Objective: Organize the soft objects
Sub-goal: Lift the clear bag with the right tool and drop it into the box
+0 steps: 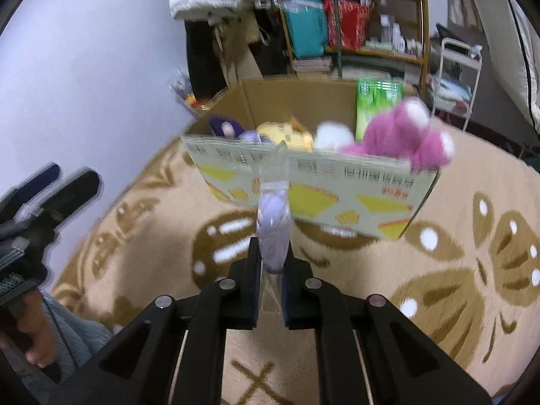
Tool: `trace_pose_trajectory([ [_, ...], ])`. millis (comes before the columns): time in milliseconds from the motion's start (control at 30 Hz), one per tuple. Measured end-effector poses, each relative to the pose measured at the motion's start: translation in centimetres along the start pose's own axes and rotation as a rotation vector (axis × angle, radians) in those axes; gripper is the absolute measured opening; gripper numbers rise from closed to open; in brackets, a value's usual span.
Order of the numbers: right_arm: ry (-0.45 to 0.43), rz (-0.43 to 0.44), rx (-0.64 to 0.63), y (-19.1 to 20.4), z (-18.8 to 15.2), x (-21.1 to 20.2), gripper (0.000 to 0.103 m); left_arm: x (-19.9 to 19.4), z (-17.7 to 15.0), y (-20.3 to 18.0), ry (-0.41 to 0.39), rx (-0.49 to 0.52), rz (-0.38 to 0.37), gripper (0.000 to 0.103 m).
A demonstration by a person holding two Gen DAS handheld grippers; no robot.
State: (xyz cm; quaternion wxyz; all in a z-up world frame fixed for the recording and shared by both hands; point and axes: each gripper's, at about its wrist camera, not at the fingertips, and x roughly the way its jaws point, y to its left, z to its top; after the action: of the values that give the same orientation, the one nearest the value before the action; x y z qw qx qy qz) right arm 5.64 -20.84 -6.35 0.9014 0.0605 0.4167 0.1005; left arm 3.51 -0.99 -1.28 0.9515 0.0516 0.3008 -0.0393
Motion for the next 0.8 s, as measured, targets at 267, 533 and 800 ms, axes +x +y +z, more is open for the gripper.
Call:
trace_pose_trajectory([
  [267,-0.139,-0.009,-0.038,0.2,4.4,-1.5,0.011,-0.3,0.0,0.0,-0.024,-0.007,0.003,0.099],
  [533,-0.135,-0.029,-0.015,-1.8,7.5,0.1,0.012,-0.8,-0.1,-0.3,-0.061,-0.005,-0.007,0.099],
  [800,-0.096,-0.026,0.019,-3.2,7.7,1.5,0.016,-1.0,0.0,-0.8,-0.082,0.004,-0.019,0.099],
])
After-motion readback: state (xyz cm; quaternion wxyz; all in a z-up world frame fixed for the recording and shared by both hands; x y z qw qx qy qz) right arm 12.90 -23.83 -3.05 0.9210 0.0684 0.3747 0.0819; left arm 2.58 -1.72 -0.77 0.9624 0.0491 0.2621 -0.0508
